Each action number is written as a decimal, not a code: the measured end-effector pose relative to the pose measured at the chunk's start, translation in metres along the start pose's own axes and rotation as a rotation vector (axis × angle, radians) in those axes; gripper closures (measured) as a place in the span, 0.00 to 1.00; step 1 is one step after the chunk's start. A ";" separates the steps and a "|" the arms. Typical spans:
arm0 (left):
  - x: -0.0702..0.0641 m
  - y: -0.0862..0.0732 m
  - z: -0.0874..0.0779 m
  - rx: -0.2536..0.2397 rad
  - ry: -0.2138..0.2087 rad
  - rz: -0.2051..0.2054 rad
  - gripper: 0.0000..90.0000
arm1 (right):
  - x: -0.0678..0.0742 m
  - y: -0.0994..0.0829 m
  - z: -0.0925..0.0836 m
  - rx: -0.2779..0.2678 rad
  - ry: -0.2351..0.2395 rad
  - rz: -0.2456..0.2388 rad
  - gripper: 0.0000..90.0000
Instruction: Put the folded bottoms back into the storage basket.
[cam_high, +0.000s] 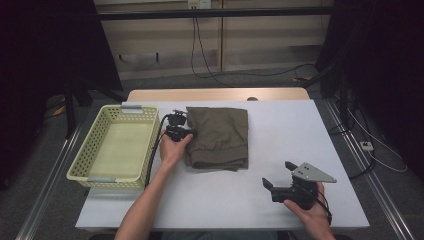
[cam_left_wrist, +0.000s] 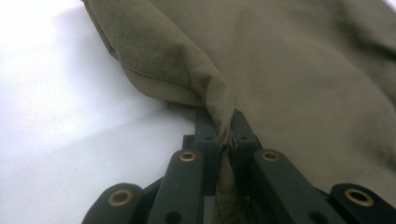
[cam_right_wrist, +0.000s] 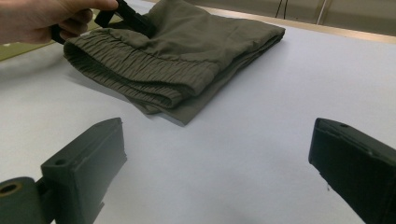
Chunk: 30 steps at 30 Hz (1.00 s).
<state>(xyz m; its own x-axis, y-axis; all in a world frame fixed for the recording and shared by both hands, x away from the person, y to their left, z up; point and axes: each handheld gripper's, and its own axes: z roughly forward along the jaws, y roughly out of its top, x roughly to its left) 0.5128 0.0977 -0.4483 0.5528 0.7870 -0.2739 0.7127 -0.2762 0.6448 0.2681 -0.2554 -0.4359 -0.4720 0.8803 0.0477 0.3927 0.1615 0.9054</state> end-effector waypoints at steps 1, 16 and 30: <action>-0.001 0.001 -0.001 -0.001 0.000 0.012 0.96 | -0.001 0.000 0.000 0.001 -0.002 0.005 0.04; -0.006 0.016 -0.026 -0.118 -0.095 0.017 0.96 | 0.000 0.000 0.000 -0.004 0.001 0.004 0.04; -0.026 0.032 -0.046 -0.201 -0.123 0.112 0.96 | 0.000 0.000 0.000 -0.005 0.007 0.007 0.04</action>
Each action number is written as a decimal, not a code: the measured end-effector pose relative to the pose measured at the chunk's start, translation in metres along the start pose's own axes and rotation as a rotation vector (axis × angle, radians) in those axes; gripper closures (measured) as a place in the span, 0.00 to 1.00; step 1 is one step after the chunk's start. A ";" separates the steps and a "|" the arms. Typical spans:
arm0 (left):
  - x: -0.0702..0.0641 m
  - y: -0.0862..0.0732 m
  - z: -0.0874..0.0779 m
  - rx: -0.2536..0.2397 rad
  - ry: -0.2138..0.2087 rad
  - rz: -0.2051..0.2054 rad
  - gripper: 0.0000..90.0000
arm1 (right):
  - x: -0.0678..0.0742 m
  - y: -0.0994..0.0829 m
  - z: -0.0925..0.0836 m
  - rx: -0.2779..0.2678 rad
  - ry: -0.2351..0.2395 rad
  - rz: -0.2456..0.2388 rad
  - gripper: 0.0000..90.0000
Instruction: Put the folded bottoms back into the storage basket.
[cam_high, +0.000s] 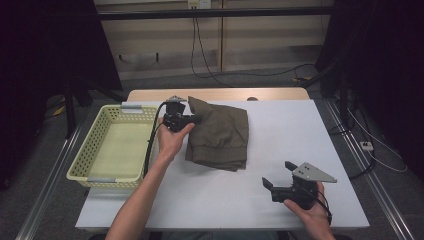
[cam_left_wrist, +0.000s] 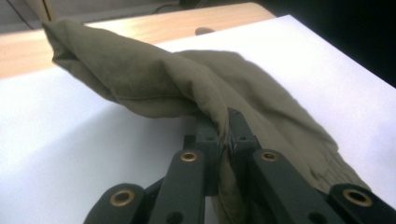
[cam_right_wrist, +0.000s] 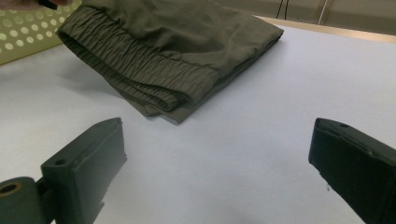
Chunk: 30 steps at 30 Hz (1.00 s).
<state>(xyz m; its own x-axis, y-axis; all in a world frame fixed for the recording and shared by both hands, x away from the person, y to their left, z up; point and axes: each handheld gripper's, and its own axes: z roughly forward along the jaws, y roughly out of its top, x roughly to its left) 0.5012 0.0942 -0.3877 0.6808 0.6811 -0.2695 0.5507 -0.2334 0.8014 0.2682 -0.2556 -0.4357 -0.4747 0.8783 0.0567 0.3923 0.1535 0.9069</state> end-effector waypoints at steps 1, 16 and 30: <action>-0.001 0.002 -0.002 0.002 -0.004 0.017 0.96 | 0.000 0.000 0.000 0.000 -0.001 0.001 0.04; -0.012 0.021 -0.032 -0.062 -0.047 0.106 0.96 | 0.001 0.000 0.001 0.001 0.000 0.001 0.04; -0.015 0.028 -0.056 -0.093 0.006 0.182 0.96 | 0.001 0.000 0.001 0.004 0.000 -0.004 0.04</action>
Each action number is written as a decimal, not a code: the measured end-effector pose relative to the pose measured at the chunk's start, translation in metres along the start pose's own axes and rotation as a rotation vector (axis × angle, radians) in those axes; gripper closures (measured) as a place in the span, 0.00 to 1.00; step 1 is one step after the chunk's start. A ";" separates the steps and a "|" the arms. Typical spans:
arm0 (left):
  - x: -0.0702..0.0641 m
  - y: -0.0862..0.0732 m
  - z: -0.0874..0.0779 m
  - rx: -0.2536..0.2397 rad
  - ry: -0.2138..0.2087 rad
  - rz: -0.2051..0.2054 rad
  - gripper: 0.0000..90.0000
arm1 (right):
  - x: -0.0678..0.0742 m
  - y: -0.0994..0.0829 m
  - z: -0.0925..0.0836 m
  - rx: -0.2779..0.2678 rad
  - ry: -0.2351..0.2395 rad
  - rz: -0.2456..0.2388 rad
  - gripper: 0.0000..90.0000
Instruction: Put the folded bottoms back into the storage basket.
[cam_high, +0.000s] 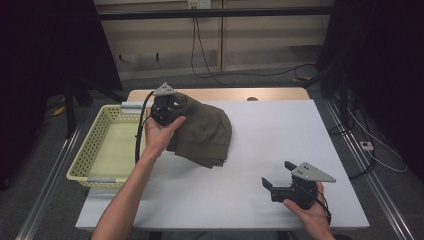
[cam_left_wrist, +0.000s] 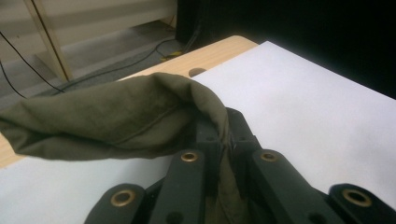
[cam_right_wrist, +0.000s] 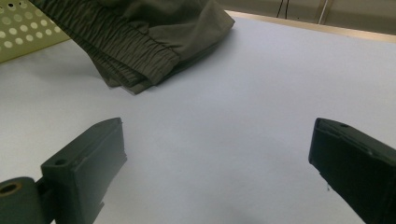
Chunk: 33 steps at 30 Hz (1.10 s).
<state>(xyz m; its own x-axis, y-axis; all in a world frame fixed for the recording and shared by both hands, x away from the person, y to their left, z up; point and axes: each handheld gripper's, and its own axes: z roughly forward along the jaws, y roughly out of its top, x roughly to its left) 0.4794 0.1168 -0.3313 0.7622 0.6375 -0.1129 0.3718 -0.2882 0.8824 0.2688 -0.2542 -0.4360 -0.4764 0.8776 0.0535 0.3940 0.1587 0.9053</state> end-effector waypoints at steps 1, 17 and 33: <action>0.000 0.001 -0.002 -0.004 0.001 0.005 0.96 | 0.000 0.000 0.000 0.000 -0.001 0.000 0.04; -0.013 0.004 -0.025 -0.079 0.015 0.035 0.96 | 0.000 0.000 0.000 0.002 0.000 -0.001 0.04; -0.013 0.006 -0.062 -0.151 0.010 0.040 0.96 | 0.000 0.000 0.000 0.002 -0.002 -0.001 0.04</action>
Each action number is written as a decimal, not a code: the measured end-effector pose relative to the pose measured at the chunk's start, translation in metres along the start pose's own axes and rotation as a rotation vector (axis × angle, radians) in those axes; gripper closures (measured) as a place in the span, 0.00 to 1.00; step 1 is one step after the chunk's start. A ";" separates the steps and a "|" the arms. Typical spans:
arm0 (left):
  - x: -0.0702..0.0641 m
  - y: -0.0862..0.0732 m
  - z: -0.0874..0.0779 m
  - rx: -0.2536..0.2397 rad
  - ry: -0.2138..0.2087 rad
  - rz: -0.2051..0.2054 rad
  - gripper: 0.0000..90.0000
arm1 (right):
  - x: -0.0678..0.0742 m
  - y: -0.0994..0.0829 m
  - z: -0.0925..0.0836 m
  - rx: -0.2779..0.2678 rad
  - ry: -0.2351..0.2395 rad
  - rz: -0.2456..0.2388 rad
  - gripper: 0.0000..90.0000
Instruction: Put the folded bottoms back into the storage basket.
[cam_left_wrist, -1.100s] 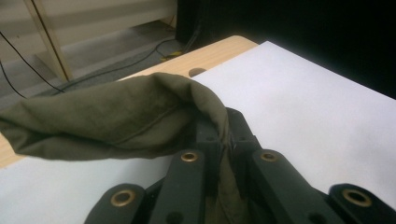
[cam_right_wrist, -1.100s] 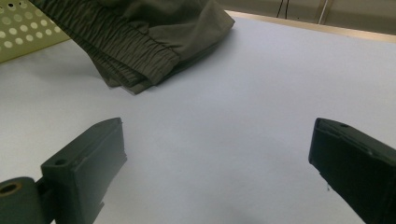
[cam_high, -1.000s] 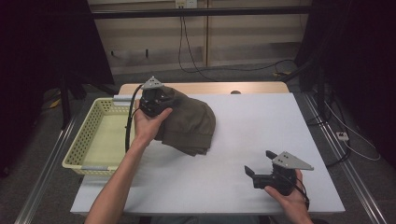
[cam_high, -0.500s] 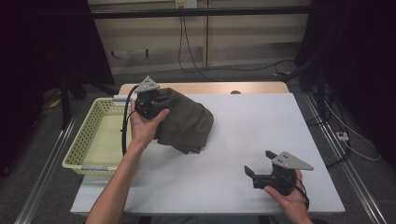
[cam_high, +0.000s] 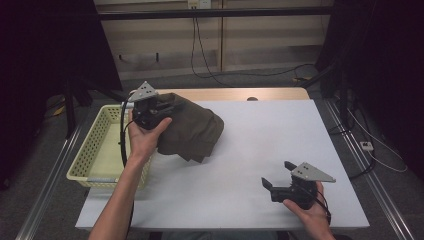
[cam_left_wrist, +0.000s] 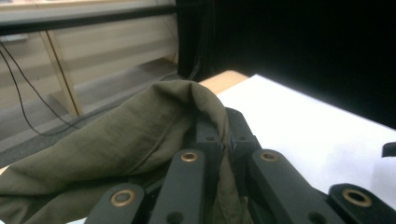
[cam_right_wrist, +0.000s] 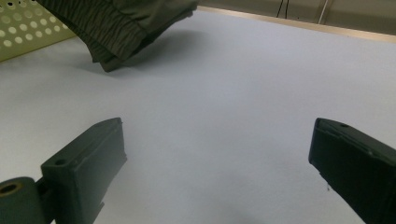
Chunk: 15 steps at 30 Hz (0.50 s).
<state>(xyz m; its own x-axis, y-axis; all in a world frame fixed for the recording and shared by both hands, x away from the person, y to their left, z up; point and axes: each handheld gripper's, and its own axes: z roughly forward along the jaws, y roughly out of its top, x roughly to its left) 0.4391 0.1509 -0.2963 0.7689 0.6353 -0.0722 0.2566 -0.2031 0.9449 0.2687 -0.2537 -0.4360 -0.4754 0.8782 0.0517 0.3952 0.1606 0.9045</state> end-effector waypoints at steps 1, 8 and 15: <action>0.000 0.001 -0.002 -0.003 0.000 0.002 0.96 | 0.000 0.000 0.000 0.000 0.000 0.000 0.04; 0.002 0.007 -0.018 -0.032 0.000 0.004 0.96 | 0.001 0.000 -0.001 -0.004 0.005 -0.003 0.04; 0.002 0.011 -0.031 -0.054 0.007 0.003 0.96 | 0.002 0.000 -0.001 -0.002 0.013 -0.017 0.04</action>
<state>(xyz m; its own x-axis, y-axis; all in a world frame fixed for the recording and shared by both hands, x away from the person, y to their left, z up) 0.4256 0.1732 -0.2758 0.7655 0.6400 -0.0670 0.2221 -0.1649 0.9610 0.2674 -0.2526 -0.4354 -0.4926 0.8693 0.0417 0.3850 0.1747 0.9062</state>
